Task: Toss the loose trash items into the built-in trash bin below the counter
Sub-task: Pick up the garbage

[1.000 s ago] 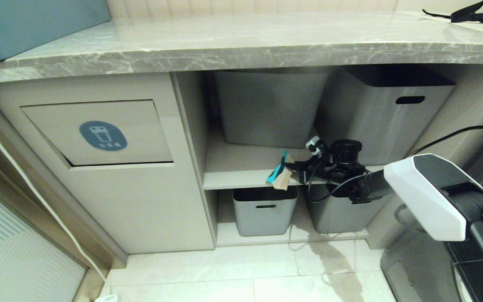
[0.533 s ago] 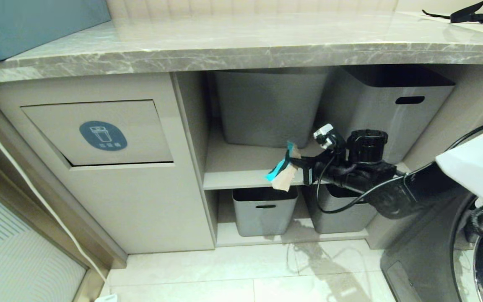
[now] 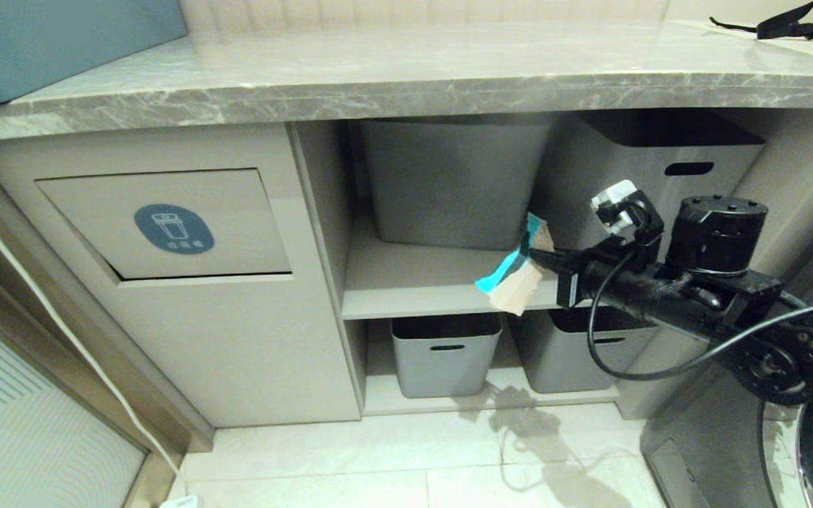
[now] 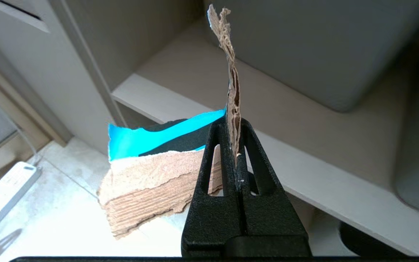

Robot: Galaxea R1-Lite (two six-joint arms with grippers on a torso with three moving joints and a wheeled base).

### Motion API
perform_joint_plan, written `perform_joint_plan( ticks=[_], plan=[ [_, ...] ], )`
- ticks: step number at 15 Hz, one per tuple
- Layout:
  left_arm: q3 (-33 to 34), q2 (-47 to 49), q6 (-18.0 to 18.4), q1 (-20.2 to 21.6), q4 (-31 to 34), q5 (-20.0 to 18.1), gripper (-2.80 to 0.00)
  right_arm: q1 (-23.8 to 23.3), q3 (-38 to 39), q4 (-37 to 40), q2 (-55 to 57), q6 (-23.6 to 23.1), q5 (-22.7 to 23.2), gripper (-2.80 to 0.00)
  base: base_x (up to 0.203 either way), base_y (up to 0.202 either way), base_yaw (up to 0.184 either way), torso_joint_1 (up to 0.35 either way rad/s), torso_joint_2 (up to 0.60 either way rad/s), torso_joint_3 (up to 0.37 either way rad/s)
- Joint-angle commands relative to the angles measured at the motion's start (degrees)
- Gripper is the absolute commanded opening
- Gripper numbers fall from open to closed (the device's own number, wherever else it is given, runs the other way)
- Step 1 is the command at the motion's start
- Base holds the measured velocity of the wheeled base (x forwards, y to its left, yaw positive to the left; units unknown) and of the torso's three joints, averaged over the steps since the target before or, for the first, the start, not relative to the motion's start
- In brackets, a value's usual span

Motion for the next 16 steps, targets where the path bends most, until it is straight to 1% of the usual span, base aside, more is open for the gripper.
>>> perform_joint_plan(
  ticks=[1, 3, 4, 5, 7, 8, 9, 10, 11, 12, 13, 14, 15, 16],
  plan=[
    [0.01, -0.1, 0.0, 0.01, 0.0, 0.01, -2.8, -0.62, 0.43, -0.3, -1.7, -0.03, 0.0, -2.8, 0.0, 0.0, 0.0, 0.0, 0.0, 0.0],
    [-0.22, -0.11, 0.26, -0.04, 0.56, 0.01, -2.8, -0.7, 0.43, -0.16, -1.77, 0.31, 0.11, -2.8, 0.0, 0.0, 0.0, 0.0, 0.0, 0.0],
    [-0.3, -0.1, 0.28, -0.02, 0.1, 0.08, -2.8, -0.7, 0.57, -0.22, -1.8, 1.39, 0.17, -2.8, 0.0, 0.0, 0.0, 0.0, 0.0, 0.0],
    [-2.3, -0.06, 0.32, -0.02, 0.15, 0.35, -2.8, -0.54, 0.2, -0.25, -1.67, 2.76, 0.17, -2.8, 0.0, 0.0, 0.0, 0.0, 0.0, 0.0],
    [-11.7, 3.53, 0.25, -0.1, 0.89, 0.53, -2.8, -0.18, -1.23, -0.13, -1.47, 3.41, 0.2, -2.8, 0.0, 0.0, 0.0, 0.0, 0.0, 0.0],
    [-16.91, 7.73, -0.21, -0.18, 1.06, -0.08, -2.8, 0.16, -2.83, 0.02, -0.9, 3.94, 0.33, -2.8, 0.0, 0.0, 0.0, 0.0, 0.0, 0.0],
    [-23.56, 14.03, -1.95, -0.32, 1.22, -1.3, -2.8, 1.47, -3.6, 0.11, -0.58, 5.65, 0.44, -2.8, 0.0, 0.0, 0.0, 0.0, 0.0, 0.0],
    [-31.05, 22.31, -5.36, -0.54, 1.4, -3.27, -2.8, 2.49, -4.12, 0.13, -0.52, 7.31, 0.27, -2.8, 0.0, 0.0, 0.0, 0.0, 0.0, 0.0],
    [-38.09, 30.53, -9.4, -0.8, 1.57, -5.87, -2.8, 3.36, -4.4, 0.21, -0.5, 7.92, 0.18, -2.8, 0.0, 0.0, 0.0, 0.0, 0.0, 0.0],
    [-43.88, 38.55, -14.06, -1.43, 1.71, -10.23, -2.8, 4.68, -5.15, 0.1, -0.45, 8.15, 0.24, -2.8, 0.0, 0.0, 0.0, 0.0, 0.0, 0.0],
    [-47.21, 45.21, -19.21, -2.6, 1.95, -15.57, -2.8, 5.13, -6.25, 0.17, -1.12, 8.22, 0.19, -2.8, 0.0, 0.0, 0.0, 0.0, 0.0, 0.0],
    [-48.46, 50.87, -25.19, -5.1, 2.2, -21.2, -2.8, 5.67, -7.56, 0.38, -1.3, 8.24, 0.17, -2.8, 0.0, 0.0, 0.0, 0.0, 0.0, 0.0],
    [-48.68, 54.78, -30.09, -8.82, 2.23, -25.57, -2.8, 6.0, -8.11, 0.63, -1.07, 8.26, 0.16, -2.8, 0.0, 0.0, 0.0, 0.0, 0.0, 0.0],
    [-48.57, 58.91, -33.09, -14.62, 1.84, -28.03, -2.8, 6.37, -8.87, 1.2, -0.95, 8.27, -0.36, -2.8, 0.0, 0.0, 0.0, 0.0, 0.0, 0.0]
  ],
)
